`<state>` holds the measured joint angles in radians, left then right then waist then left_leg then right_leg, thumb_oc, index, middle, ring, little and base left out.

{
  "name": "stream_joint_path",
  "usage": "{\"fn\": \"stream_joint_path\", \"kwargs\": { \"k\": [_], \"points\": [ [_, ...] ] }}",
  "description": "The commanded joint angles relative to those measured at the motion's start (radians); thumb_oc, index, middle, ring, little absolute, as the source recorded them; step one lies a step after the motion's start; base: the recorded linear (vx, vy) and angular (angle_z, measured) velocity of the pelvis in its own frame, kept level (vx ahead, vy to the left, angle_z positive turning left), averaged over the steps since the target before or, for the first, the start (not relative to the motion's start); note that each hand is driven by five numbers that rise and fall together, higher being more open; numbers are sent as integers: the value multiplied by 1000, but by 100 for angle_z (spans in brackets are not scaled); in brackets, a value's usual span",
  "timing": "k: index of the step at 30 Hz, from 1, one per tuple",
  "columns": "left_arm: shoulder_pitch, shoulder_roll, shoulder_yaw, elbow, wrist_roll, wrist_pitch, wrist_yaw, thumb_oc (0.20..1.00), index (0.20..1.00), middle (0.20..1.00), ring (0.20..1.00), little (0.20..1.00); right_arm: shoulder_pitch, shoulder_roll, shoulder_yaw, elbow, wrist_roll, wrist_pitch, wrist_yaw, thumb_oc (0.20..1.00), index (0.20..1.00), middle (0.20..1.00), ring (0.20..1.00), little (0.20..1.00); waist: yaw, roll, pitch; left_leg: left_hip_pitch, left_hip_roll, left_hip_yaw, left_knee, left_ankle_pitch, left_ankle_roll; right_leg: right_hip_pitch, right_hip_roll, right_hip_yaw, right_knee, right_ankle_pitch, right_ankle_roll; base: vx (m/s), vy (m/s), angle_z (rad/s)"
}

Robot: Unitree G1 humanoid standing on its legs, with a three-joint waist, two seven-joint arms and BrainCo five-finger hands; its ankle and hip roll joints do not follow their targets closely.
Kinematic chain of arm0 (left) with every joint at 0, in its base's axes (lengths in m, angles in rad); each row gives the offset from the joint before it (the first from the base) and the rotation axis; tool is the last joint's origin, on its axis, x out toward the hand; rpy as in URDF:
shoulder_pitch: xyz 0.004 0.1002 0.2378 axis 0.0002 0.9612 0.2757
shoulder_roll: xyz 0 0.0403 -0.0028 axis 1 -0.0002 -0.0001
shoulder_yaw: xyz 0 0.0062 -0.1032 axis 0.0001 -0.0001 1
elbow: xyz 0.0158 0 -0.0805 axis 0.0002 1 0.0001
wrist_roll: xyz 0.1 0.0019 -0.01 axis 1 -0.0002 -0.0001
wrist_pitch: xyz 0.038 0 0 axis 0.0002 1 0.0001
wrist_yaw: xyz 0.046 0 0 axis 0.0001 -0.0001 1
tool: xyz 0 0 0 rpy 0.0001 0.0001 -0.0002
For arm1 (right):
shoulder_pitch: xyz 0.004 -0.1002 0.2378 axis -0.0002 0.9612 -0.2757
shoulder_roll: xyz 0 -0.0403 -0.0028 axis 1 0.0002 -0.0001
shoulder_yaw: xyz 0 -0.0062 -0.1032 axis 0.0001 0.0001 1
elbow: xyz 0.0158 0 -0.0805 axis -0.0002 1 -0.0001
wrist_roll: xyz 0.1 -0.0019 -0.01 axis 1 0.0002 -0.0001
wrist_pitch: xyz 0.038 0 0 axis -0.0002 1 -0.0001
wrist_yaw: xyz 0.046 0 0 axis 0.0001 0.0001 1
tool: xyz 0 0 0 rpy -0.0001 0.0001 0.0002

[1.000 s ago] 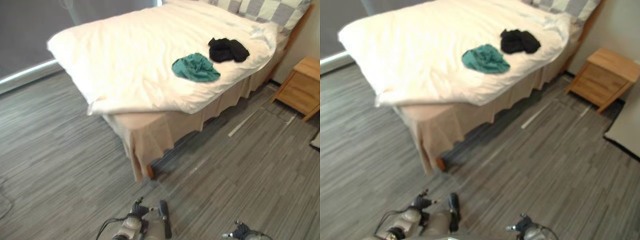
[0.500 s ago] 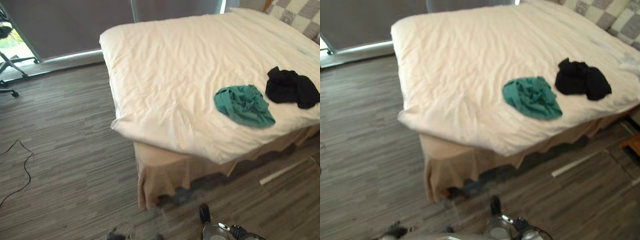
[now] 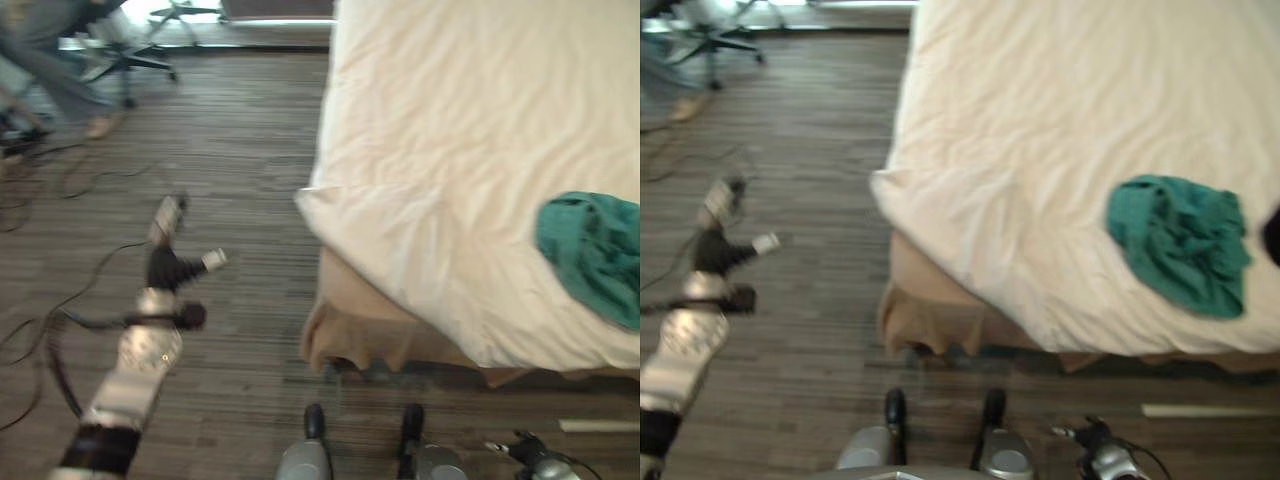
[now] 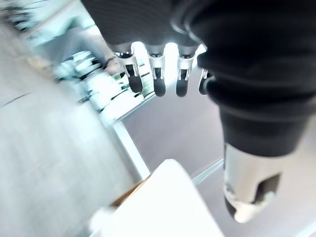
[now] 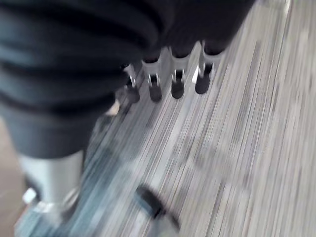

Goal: Tidy up the quilt and then pick up the clothes from the bed and put them into the laundry hamper.

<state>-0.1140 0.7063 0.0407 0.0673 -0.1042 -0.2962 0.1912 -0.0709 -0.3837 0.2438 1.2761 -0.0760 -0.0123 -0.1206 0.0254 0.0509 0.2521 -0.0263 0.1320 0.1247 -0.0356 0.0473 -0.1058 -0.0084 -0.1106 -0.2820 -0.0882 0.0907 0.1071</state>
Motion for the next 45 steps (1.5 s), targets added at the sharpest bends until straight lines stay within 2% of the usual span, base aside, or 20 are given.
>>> {"fn": "stream_joint_path", "kwargs": {
  "k": [1,5,6,8,19,20,21,22,24,26,27,28,29,32,39,40,41,42,43,45],
  "points": [
    [-40,-10,-74,-35,109,-41,-45,1000,1000,1000,1000,1000,-71,43,23,31,5,-3,7,1000,1000,1000,1000,1000,-26,-29,-29,-7,29,24,60,-33,-19,24,-70,52,20,-99,23,22,28,-14],
    [-250,23,-253,-36,294,-2,-44,1000,1000,1000,1000,1000,-104,80,54,18,-19,1,-8,1000,1000,1000,1000,1000,-81,-12,-36,31,25,68,21,-46,-11,-1,-70,87,23,-86,34,1,73,-28],
    [-386,7,-367,6,376,20,-51,1000,1000,1000,1000,1000,-134,87,80,4,-24,1,-20,1000,1000,1000,1000,1000,-121,-3,-15,26,18,86,24,-57,-6,-58,-77,120,44,-71,43,-79,101,-37],
    [-483,-36,-454,88,440,45,-36,1000,1000,1000,1000,1000,-157,95,96,-1,-31,1,-34,1000,1000,1000,1000,1000,-145,6,10,-1,10,109,38,-69,1,-128,-85,153,75,-57,49,-176,127,-55],
    [-739,-180,-666,543,735,234,27,1000,1000,1000,1000,1000,-198,107,115,10,-11,2,-101,1000,1000,1000,1000,1000,-186,0,90,-132,14,153,127,-85,8,-295,-122,211,147,-30,60,-98,44,-35],
    [-733,-186,-670,587,751,255,18,837,837,837,837,837,-198,105,113,10,-7,2,-103,1000,1000,1000,1000,1000,-187,-4,91,-134,17,151,131,-86,6,-291,-123,210,146,-30,59,0,0,0],
    [-714,-188,-665,616,765,268,7,278,278,278,278,278,-196,99,107,9,0,4,-106,1000,1000,1000,1000,1000,-186,-7,91,-132,19,149,134,-86,5,-284,-124,206,145,-31,58,4,-7,4],
    [-696,-184,-656,635,768,281,5,200,200,200,200,200,-197,91,95,5,11,3,-109,1000,1000,1000,1000,1000,-185,-10,90,-130,21,147,135,-86,4,-277,-124,203,144,-31,57,18,3,11],
    [-658,-180,-633,648,758,294,-3,200,200,200,200,200,-197,78,71,-7,41,5,-114,1000,1000,1000,1000,1000,-184,-11,89,-121,24,145,134,-87,3,-261,-123,196,139,-33,55,32,6,11],
    [-443,-184,-482,610,628,285,-5,200,200,200,200,200,-247,-4,-14,-98,106,1,-136,1000,1000,1000,1000,1000,-159,-18,70,-90,26,138,124,-93,0,-209,-117,183,129,-44,50,79,0,4],
    [-356,-197,-419,593,566,275,6,407,407,407,407,407,-277,-57,-33,-150,107,1,-151,1000,1000,1000,1000,1000,-147,-22,57,-78,26,133,118,-92,-1,-191,-115,176,123,-45,47,77,-43,0],
    [-293,-172,-380,594,501,248,-3,931,931,931,931,931,-337,-271,-106,-154,189,-7,-82,1000,1000,1000,1000,1000,-140,-34,42,-67,28,126,104,-82,-4,-174,-112,168,114,-43,46,99,-17,4],
    [-115,-185,-260,553,485,230,6,1000,1000,1000,1000,1000,-114,-286,-186,-536,108,-32,-108,1000,1000,1000,1000,1000,-158,-38,44,-35,32,125,96,-90,-4,-153,-106,174,111,-52,50,74,21,14],
    [122,-282,-166,692,450,223,-2,1000,1000,1000,1000,1000,90,-332,-334,-1164,-17,-161,-77,1000,1000,1000,1000,1000,-148,-46,5,18,33,134,54,-85,4,-117,-96,174,95,-56,53,100,70,-3],
    [205,-361,-165,1107,373,253,6,1000,1000,1000,1000,1000,-245,-312,-112,-1317,-34,-201,-71,1000,1000,1000,1000,1000,-52,-78,-11,43,39,98,27,-72,5,-67,-81,135,81,-78,45,12,-34,9],
    [220,-359,-155,1181,381,277,13,1000,1000,1000,1000,1000,-396,-289,-3,-1339,-35,-198,-65,576,576,576,576,576,-18,-89,5,31,43,82,30,-66,2,-69,-79,122,83,-83,41,-39,-70,36],
    [218,-360,-152,1182,382,277,13,1000,1000,1000,1000,1000,-402,-287,1,-1335,-35,-199,-66,451,451,451,451,451,-22,-91,5,26,42,81,30,-61,2,-73,-80,122,82,-79,40,-108,-79,43],
    [222,-355,-145,1214,381,291,16,1000,1000,1000,1000,1000,-480,-258,61,-1331,-19,-193,-60,200,200,200,200,200,-2,-98,19,12,44,71,35,-56,1,-79,-79,115,86,-81,37,-61,-39,27],
    [222,-356,-144,1215,381,291,16,1000,1000,1000,1000,1000,-481,-257,62,-1330,-19,-193,-60,200,200,200,200,200,-3,-98,19,10,44,71,35,-56,1,-80,-79,114,86,-81,37,-144,-100,47],
    [208,-328,-144,1264,364,308,25,1000,1000,1000,1000,1000,-688,-179,207,-1247,45,-165,-51,200,200,200,200,200,64,-107,73,-50,55,42,54,-36,-7,-110,-81,98,101,-79,30,-176,-101,44]
  ]
}}
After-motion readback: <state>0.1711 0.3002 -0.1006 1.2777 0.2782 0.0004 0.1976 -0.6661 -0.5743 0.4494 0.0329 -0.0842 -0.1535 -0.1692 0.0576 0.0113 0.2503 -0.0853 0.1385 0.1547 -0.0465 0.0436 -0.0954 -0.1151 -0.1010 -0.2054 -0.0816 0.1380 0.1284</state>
